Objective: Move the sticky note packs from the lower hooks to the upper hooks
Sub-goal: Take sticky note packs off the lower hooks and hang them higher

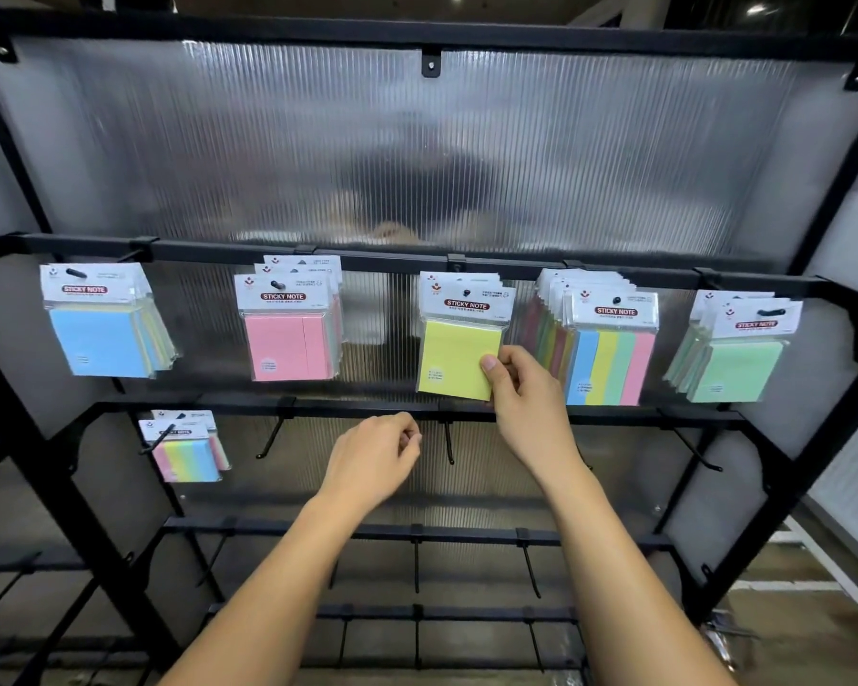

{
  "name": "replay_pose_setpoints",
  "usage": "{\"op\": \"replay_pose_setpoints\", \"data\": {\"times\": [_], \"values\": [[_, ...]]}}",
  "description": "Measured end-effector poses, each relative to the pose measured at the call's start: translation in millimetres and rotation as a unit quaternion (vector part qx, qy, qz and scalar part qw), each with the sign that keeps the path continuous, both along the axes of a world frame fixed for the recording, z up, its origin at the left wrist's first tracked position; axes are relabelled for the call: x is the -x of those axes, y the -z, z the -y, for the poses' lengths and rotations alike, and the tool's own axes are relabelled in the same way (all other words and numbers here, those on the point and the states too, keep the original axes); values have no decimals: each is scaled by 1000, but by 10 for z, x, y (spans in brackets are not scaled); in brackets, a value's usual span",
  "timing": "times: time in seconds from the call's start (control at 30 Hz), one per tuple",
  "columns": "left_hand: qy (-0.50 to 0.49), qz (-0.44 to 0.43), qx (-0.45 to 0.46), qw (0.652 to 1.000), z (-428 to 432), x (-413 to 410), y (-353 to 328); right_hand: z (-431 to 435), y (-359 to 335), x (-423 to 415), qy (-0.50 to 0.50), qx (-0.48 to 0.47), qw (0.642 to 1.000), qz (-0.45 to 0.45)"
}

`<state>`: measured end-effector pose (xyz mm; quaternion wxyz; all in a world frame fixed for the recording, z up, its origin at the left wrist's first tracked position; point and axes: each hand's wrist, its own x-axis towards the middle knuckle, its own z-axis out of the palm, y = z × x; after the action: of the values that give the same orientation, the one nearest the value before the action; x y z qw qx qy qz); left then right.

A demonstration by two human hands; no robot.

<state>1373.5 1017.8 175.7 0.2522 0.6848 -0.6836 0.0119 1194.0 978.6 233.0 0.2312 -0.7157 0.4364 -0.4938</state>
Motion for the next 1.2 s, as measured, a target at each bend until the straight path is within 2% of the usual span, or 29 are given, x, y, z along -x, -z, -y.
{"op": "replay_pose_setpoints", "data": {"times": [0.5,0.7,0.83,0.9,1.07,1.2], "values": [[-4,-1,5,1000,50,9,-20,179,33,-96,22,-44,999,-13],[-3,7,2,1000,14,33,54,228,120,-139,0,-80,997,-2],[-20,-8,-4,1000,-34,26,106,126,314,-107,-3,-133,986,-103],[-31,-15,-10,999,-75,-2,147,3,456,-110,-3,-145,982,-118],[-58,-8,-21,998,-297,-141,273,-298,678,-282,-21,-119,974,-194],[-106,1,-39,994,-562,-344,388,-435,845,-556,-55,-95,951,-289]]}}
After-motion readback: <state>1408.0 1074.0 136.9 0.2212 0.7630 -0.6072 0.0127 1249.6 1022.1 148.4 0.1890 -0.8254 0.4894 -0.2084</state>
